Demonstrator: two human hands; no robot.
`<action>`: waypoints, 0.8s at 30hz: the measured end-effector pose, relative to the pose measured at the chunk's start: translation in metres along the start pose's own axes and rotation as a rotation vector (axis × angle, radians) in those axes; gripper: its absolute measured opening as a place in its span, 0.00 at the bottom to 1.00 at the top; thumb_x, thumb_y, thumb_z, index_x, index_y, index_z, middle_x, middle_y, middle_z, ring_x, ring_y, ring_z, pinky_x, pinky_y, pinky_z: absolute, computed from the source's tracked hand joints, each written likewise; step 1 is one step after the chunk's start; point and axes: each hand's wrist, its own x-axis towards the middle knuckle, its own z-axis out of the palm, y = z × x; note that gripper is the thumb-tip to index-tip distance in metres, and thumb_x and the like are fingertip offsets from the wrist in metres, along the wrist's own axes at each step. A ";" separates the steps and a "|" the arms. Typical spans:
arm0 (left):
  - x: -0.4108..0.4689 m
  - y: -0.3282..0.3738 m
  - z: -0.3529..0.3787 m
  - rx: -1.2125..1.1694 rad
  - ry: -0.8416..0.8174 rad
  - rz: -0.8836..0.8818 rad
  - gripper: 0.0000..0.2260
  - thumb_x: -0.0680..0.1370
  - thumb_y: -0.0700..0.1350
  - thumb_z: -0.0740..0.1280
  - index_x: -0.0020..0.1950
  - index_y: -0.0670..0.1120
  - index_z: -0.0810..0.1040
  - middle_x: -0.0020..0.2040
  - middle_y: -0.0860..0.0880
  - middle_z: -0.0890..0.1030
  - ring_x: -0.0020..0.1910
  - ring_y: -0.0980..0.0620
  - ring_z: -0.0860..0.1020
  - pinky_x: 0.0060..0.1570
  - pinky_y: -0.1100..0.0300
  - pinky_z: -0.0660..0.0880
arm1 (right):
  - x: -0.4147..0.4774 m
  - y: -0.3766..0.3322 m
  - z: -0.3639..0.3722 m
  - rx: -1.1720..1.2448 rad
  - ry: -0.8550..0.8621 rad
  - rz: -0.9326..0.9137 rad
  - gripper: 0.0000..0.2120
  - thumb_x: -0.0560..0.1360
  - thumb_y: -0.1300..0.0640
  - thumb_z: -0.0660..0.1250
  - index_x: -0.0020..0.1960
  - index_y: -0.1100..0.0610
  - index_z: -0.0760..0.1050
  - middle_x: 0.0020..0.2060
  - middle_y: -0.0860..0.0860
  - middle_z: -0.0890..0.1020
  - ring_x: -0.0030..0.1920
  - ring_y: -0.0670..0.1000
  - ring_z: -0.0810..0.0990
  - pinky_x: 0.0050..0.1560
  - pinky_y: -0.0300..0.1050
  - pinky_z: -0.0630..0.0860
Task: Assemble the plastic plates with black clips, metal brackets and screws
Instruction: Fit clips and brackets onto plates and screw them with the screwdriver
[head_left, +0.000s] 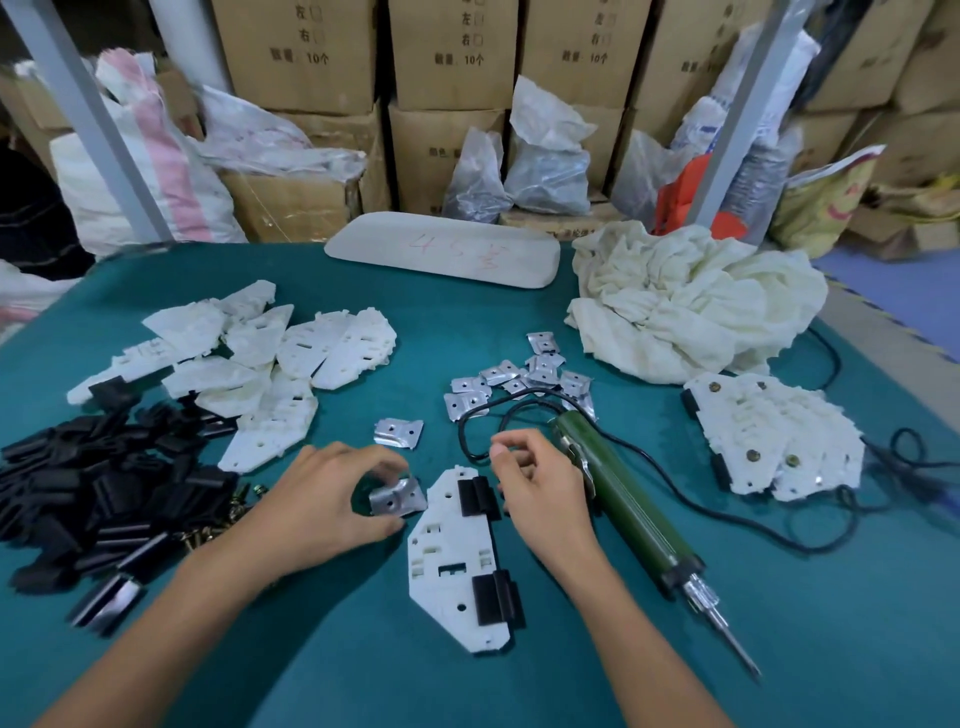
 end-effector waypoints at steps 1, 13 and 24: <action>-0.001 0.000 0.001 0.000 -0.001 -0.019 0.22 0.71 0.60 0.75 0.62 0.60 0.74 0.54 0.67 0.79 0.58 0.60 0.73 0.60 0.60 0.63 | -0.002 0.001 -0.001 -0.015 0.003 -0.013 0.03 0.80 0.50 0.66 0.49 0.44 0.78 0.39 0.34 0.81 0.39 0.42 0.80 0.47 0.49 0.81; -0.007 0.030 -0.006 -0.298 0.043 -0.066 0.24 0.71 0.52 0.76 0.63 0.64 0.71 0.52 0.64 0.81 0.53 0.69 0.76 0.57 0.66 0.73 | -0.007 0.002 -0.013 -0.228 -0.049 -0.031 0.09 0.82 0.51 0.63 0.43 0.45 0.77 0.31 0.53 0.82 0.28 0.55 0.81 0.28 0.53 0.81; 0.008 0.046 0.009 -0.245 -0.059 -0.057 0.27 0.72 0.53 0.74 0.67 0.65 0.67 0.58 0.63 0.81 0.59 0.62 0.77 0.61 0.57 0.75 | -0.007 0.004 -0.012 -0.168 -0.140 0.009 0.08 0.76 0.49 0.64 0.43 0.41 0.81 0.31 0.44 0.83 0.29 0.49 0.82 0.32 0.49 0.83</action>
